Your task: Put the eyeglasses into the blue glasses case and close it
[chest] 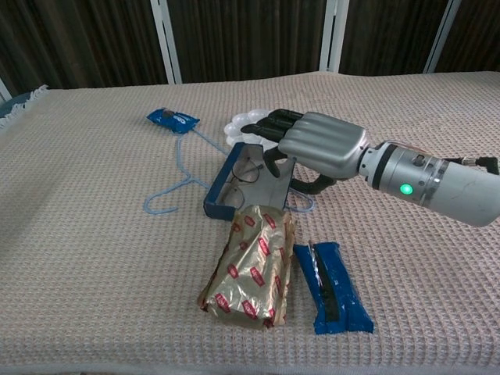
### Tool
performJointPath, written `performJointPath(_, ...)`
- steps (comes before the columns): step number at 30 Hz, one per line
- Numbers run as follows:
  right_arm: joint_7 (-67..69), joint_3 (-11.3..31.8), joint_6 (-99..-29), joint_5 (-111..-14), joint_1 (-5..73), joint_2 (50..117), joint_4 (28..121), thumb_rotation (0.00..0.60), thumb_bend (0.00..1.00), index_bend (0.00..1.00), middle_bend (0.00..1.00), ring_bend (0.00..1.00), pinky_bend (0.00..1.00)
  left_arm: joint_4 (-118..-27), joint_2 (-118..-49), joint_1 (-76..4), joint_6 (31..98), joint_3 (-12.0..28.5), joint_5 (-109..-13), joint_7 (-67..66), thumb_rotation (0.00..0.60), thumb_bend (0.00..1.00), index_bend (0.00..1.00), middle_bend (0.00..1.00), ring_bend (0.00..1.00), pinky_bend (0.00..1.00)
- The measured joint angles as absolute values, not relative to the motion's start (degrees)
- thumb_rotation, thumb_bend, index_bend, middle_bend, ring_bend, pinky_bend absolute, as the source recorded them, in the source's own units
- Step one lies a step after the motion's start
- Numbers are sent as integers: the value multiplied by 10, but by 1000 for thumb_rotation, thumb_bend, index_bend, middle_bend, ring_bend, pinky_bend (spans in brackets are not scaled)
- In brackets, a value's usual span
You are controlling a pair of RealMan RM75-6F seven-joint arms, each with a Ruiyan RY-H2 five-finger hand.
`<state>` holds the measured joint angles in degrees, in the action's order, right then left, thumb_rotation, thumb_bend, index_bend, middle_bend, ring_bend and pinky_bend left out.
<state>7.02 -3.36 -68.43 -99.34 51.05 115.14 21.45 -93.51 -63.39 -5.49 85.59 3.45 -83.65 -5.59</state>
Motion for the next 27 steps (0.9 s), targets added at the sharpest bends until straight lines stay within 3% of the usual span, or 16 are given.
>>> performJointPath(16, 68, -37, -696, -988, 502, 1154, 210, 600, 553, 789, 86, 0, 0, -935, -632, -54, 857, 32, -844, -46, 600, 426, 0, 0, 44, 170)
performJointPath(27, 72, -55, -742, -999, 472, 1122, 240, 600, 553, 797, 95, 0, 0, -933, -632, -53, 857, 31, -847, -45, 600, 428, 0, 0, 45, 170)
